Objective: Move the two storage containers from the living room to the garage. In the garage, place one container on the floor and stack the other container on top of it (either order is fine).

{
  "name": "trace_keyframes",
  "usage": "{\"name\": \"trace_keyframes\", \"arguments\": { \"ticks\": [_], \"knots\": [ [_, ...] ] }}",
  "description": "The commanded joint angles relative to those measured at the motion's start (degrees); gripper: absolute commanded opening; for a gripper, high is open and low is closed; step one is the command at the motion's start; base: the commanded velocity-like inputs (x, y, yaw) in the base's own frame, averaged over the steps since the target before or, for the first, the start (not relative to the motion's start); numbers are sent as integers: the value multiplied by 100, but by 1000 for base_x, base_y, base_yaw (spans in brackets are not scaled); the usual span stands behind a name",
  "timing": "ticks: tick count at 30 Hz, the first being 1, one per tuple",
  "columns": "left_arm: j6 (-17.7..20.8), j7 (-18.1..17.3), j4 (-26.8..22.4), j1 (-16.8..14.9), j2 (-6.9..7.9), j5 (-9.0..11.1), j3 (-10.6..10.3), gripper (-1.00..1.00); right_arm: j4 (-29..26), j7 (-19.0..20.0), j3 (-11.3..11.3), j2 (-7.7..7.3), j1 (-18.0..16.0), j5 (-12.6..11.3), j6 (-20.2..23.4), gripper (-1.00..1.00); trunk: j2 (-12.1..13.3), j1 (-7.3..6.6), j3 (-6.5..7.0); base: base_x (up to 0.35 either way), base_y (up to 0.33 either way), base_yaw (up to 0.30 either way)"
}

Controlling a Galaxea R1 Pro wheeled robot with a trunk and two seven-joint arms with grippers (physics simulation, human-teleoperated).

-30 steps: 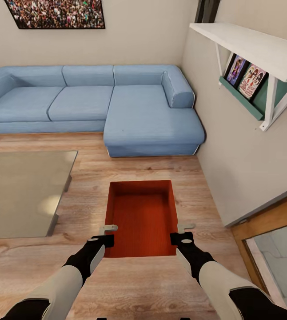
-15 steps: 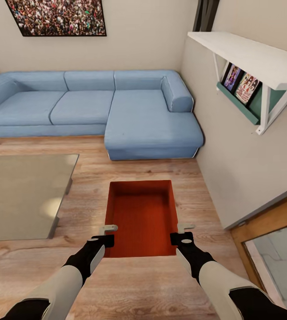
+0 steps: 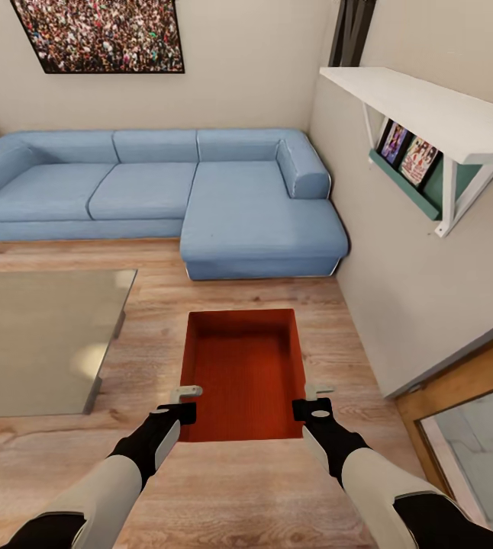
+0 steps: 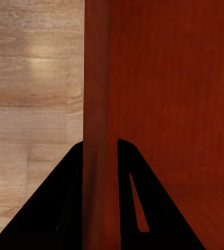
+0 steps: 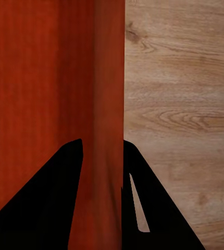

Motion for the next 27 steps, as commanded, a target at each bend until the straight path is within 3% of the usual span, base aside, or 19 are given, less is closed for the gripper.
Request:
{"name": "trace_keyframes", "arguments": {
  "ticks": [1,27],
  "knots": [
    [22,27,-82,-4,3,-4,-16,-100,25,-17,109,-65,-2,-91,29,-100,-10,3,0,0,0,0],
    [22,27,-82,-4,3,-4,-16,-100,25,-17,109,-67,-2,-91,34,-100,-10,3,187,0,0,0]
  ]
}}
